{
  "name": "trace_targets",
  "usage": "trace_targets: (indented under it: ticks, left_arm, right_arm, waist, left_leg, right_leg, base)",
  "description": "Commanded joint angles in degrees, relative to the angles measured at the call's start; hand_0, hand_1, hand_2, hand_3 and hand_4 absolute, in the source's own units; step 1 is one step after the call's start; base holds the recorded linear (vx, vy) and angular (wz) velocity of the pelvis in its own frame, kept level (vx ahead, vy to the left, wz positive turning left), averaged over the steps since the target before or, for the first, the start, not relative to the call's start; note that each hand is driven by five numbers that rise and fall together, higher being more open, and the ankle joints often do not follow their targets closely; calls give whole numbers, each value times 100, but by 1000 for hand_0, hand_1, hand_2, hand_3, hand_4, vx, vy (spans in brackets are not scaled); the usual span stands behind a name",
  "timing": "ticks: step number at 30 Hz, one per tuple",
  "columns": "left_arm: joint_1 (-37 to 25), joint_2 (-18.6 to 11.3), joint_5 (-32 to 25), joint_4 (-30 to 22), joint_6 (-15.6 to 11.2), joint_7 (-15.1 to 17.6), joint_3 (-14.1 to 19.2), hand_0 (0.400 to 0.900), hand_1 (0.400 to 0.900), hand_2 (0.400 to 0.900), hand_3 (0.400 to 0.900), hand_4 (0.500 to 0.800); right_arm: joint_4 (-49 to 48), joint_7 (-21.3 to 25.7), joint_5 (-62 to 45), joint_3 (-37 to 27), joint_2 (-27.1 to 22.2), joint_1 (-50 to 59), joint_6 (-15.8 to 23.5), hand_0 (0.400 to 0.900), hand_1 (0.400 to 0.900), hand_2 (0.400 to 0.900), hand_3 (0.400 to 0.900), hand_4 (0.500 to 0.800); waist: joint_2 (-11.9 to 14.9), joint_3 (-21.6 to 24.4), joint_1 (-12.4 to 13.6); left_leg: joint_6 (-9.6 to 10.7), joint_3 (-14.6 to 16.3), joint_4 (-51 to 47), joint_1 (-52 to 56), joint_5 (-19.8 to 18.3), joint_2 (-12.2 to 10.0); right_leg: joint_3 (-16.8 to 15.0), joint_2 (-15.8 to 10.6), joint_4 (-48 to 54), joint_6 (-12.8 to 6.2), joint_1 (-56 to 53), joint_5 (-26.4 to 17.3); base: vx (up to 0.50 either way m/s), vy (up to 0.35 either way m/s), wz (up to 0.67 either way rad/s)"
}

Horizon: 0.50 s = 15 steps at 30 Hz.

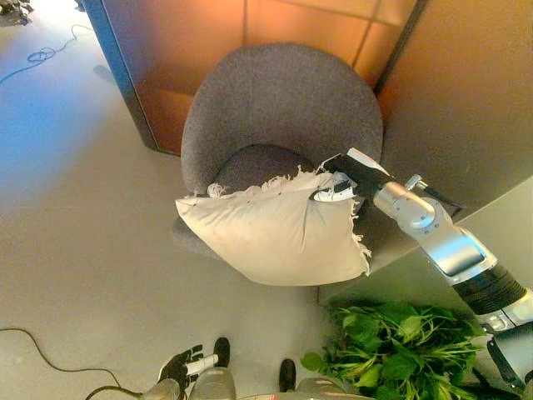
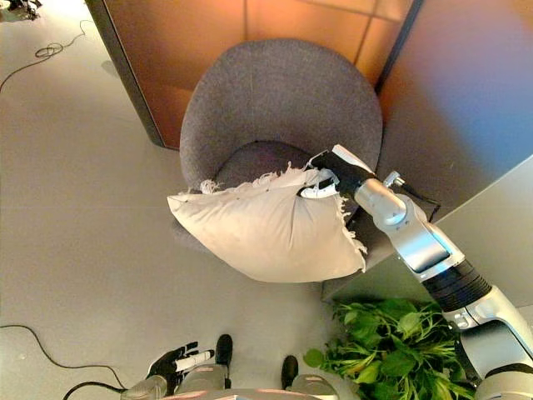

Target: Pick up the pillow and put it on the sofa.

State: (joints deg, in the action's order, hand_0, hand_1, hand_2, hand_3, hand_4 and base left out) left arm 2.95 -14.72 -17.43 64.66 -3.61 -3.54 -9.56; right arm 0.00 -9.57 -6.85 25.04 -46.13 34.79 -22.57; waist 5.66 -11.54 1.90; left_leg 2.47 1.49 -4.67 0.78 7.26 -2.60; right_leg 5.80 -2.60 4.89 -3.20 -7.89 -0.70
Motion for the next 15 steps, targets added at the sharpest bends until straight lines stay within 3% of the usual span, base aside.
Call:
trace_targets:
  ticks: [1,2,3,5,7,9,15]
  left_arm:
    - [-10,-73,249,351,-42,-6,-151,900,900,900,900,800]
    - [-24,-78,249,352,-17,0,-170,900,900,900,900,800]
    - [-41,-87,258,352,16,-7,-172,900,900,900,900,800]
    - [-67,-105,262,348,177,-54,-244,900,900,900,900,800]
    - [-77,-106,249,353,266,-92,-289,900,900,900,900,800]
    - [-91,-132,233,468,310,-199,-418,900,900,900,900,800]
    - [-28,-138,423,576,339,-344,-495,900,900,900,900,800]
  right_arm:
    - [582,514,-93,-258,63,1938,226,839,839,839,839,764]
    - [967,569,31,-146,160,2130,307,839,839,839,839,764]
    - [1302,428,116,-50,232,2282,339,900,900,900,900,800]
    - [2090,62,133,404,319,2744,107,900,900,900,900,800]
    - [2525,86,28,645,388,3017,81,900,900,900,900,800]
    - [3840,109,-139,1073,609,3592,238,900,900,900,900,800]
    - [4933,14,0,1225,852,4000,467,900,900,900,900,800]
  waist:
    - [132,910,280]
    - [141,925,334]
    - [147,934,371]
    - [165,976,481]
    - [162,981,524]
    - [160,1020,693]
    - [93,1056,893]
  left_leg:
    - [50,73,59,465,-898,91]
    - [63,61,65,475,-900,76]
    - [73,42,69,483,-906,73]
    - [88,-9,70,488,-890,68]
    - [96,-28,73,494,-880,62]
    - [127,-95,82,511,-869,40]
    - [151,-220,83,520,-860,48]
  right_leg:
    - [119,103,-547,-85,256,348]
    - [165,99,-544,-76,222,362]
    - [199,99,-538,-70,198,371]
    - [244,97,-493,-59,152,355]
    - [274,98,-478,-49,121,353]
    - [385,94,-460,-15,44,364]
    - [505,79,-405,-4,-48,372]
  base:
    - [90,-35,24]
    - [54,-33,21]
    - [56,-31,23]
    - [70,-25,24]
    - [53,-19,20]
    - [70,-16,23]
    - [21,0,11]
